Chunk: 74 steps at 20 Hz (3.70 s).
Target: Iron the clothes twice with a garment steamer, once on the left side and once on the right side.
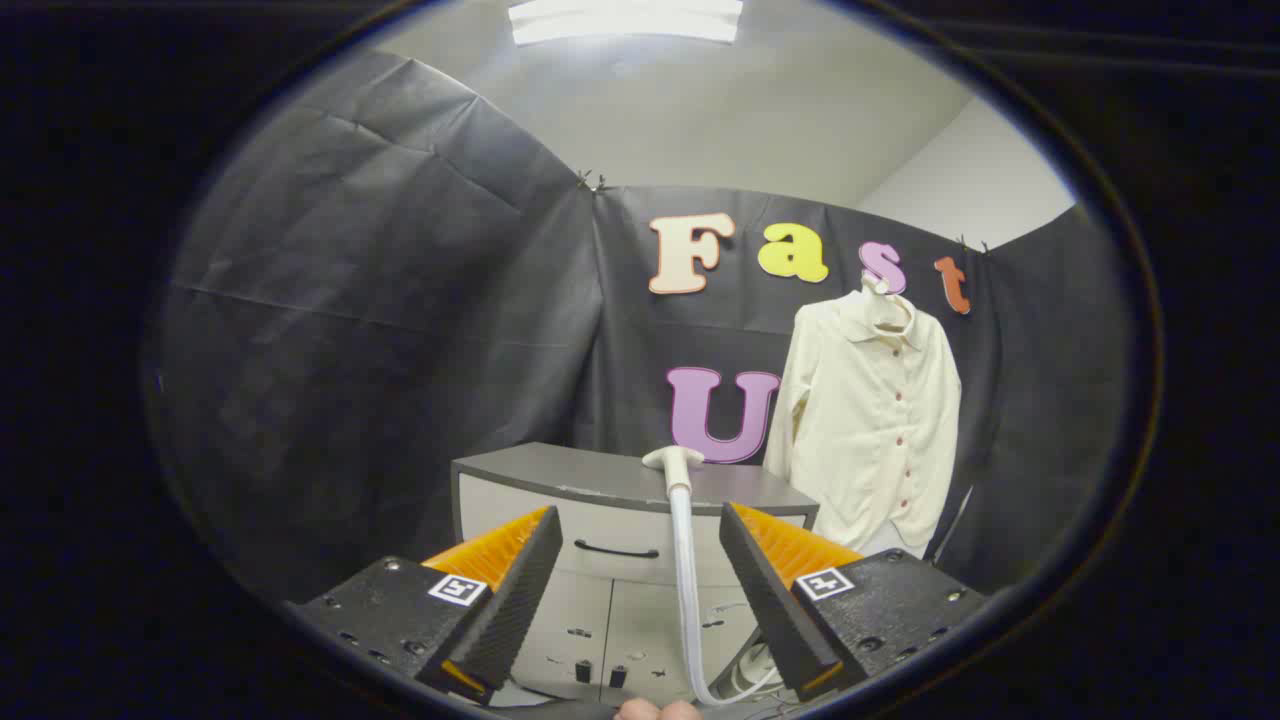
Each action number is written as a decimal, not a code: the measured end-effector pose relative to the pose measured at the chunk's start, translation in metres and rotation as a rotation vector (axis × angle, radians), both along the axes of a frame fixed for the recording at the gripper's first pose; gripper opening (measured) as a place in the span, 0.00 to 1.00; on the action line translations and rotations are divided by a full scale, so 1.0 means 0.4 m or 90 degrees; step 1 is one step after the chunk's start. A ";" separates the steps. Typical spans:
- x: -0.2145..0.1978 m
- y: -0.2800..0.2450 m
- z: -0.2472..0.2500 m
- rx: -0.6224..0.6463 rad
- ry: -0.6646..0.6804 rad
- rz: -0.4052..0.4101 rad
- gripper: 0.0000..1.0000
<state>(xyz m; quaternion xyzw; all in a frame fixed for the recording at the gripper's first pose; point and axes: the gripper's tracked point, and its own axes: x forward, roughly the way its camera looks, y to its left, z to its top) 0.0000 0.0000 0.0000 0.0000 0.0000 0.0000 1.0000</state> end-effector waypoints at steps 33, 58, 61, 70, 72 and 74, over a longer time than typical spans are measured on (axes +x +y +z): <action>0.111 -0.016 -0.130 0.044 0.070 0.004 0.97; 0.535 -0.076 -0.132 0.047 0.068 -0.041 0.97; 0.592 -0.084 -0.146 0.032 0.084 -0.046 0.97; 0.750 -0.077 -0.235 0.078 0.198 -0.035 0.97; 0.773 -0.078 -0.250 0.076 0.213 -0.037 0.96; 0.790 -0.066 -0.272 0.088 0.236 -0.024 0.92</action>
